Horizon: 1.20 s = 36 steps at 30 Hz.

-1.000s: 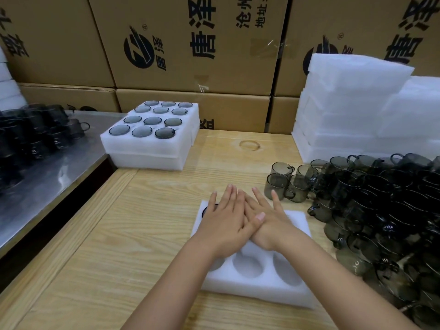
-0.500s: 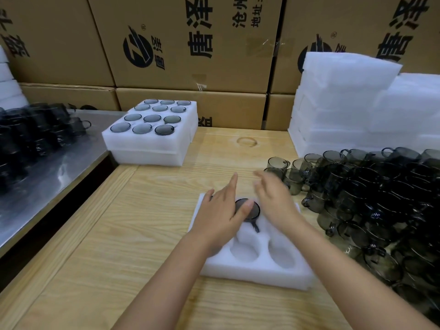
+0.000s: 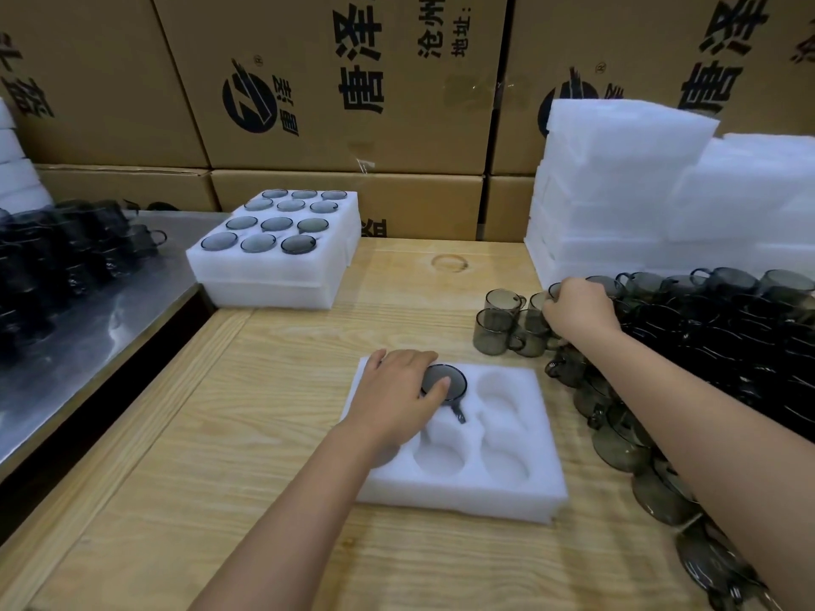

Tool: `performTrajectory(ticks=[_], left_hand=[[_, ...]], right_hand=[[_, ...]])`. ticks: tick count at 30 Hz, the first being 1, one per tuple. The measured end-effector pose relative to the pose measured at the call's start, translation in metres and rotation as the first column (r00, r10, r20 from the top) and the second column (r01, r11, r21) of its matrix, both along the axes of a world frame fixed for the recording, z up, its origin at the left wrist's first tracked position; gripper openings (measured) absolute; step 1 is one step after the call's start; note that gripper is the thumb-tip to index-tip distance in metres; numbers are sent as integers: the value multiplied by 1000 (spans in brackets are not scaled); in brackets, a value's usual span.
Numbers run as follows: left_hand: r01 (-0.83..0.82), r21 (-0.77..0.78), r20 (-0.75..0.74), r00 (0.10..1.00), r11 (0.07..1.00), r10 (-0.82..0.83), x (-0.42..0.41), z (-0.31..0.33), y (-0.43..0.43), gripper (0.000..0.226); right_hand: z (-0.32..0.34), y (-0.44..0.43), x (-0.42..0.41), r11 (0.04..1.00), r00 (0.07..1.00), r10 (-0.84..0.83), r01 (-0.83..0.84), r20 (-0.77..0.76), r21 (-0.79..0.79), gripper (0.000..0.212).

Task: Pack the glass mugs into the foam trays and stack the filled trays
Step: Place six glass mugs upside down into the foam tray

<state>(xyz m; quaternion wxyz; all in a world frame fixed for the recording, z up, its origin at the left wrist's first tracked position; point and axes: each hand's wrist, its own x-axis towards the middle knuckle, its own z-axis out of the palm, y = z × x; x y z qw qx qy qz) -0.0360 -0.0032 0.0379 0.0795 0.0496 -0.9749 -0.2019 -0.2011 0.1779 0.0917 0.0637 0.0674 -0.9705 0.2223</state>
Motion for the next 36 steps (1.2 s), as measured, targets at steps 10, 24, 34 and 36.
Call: performTrajectory(ticks=[10,24,34,36], left_hand=[[35,520,-145,988,854,48,-3,9,14,48],[200,410,-195,972,890,-128,-13,13,40,23],[185,196,-72,982,963,-174,-14,14,34,21],[206,176,-81,977,963,-195,-13,18,35,33]], right_hand=[[18,9,32,978,985,145,-157,-94,-134,19],[-2,32,102,835,837,544,-532,68,-139,14],[-10,24,94,866,869,484,-492,-98,-89,12],[-12,14,88,893,882,418,-443,-220,-81,25]])
